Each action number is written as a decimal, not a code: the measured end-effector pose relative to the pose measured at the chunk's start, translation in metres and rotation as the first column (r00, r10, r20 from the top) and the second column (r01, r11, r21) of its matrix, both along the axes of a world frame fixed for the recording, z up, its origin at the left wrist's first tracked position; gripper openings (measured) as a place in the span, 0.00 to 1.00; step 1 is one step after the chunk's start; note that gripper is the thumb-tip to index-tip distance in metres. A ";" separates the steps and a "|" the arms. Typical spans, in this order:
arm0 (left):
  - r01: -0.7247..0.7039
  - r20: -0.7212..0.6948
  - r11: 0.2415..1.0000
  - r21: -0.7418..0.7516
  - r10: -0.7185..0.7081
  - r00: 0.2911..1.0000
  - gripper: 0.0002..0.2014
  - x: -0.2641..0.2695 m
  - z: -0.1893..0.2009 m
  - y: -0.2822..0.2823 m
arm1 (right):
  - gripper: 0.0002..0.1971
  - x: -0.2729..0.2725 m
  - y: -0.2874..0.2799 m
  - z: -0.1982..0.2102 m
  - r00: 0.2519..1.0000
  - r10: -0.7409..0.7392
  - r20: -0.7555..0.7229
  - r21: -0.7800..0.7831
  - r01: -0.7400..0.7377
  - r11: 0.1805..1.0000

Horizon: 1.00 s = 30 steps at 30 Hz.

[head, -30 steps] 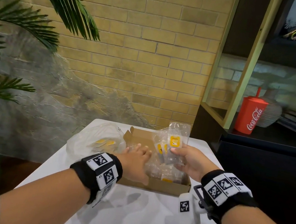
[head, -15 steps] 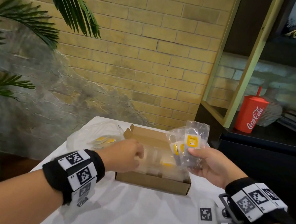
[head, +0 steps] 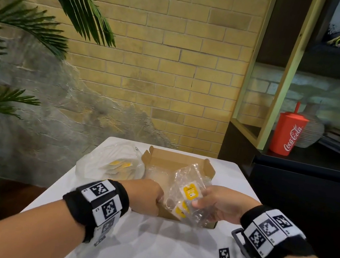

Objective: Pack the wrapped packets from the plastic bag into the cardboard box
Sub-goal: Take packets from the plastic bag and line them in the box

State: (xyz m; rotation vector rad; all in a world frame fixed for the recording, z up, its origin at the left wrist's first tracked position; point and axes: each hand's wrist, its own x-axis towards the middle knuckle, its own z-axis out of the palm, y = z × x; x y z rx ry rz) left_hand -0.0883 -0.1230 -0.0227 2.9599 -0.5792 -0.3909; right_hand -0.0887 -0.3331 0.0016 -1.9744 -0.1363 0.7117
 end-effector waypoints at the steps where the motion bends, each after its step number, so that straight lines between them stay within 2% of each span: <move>1: -0.013 -0.005 1.000 0.020 0.013 1.000 0.08 0.002 -0.002 -0.001 | 0.06 0.000 0.002 -0.001 1.000 0.016 -0.014 -0.015 -0.016 1.000; 8: 0.039 -0.011 0.993 0.115 -0.038 0.999 0.08 0.005 0.000 -0.003 | 0.05 0.002 0.000 0.002 0.998 0.051 -0.032 -0.161 -0.055 0.985; 12: 0.018 -0.007 0.996 0.082 -0.018 1.000 0.07 0.007 0.003 -0.001 | 0.05 0.002 -0.003 0.003 0.997 0.072 -0.010 -0.171 -0.073 0.983; 16: -0.001 0.022 1.000 -0.023 0.002 1.000 0.09 0.008 0.010 0.005 | 0.11 0.007 -0.011 0.006 0.998 0.021 0.063 -0.111 -0.014 0.994; 19: -0.038 0.057 0.972 -0.230 0.052 0.997 0.13 0.009 0.020 0.009 | 0.11 0.011 -0.017 0.009 0.978 -0.120 0.168 0.042 0.115 0.992; 22: -0.073 0.008 0.870 -0.487 0.088 0.996 0.16 0.012 0.027 0.007 | 0.09 0.013 -0.012 0.013 0.950 -0.226 0.217 0.230 0.175 0.957; 25: -0.108 -0.091 0.734 -0.671 0.063 0.994 0.19 0.012 0.026 -0.002 | 0.06 0.013 0.003 0.014 0.949 -0.251 0.191 0.386 0.163 0.908; 27: -0.180 -0.170 0.589 -0.788 0.072 0.983 0.17 0.009 0.024 -0.011 | 0.07 0.013 0.012 0.013 0.958 -0.220 0.183 0.431 0.123 0.894; 29: -0.223 -0.205 0.442 -0.869 0.089 0.975 0.11 0.009 0.024 -0.017 | 0.09 0.012 0.018 0.012 0.951 -0.208 0.230 0.411 0.099 0.906; 30: -0.232 -0.209 0.401 -0.886 0.100 0.973 0.07 0.010 0.024 -0.018 | 0.10 0.012 0.019 0.012 0.939 -0.220 0.264 0.399 0.102 0.911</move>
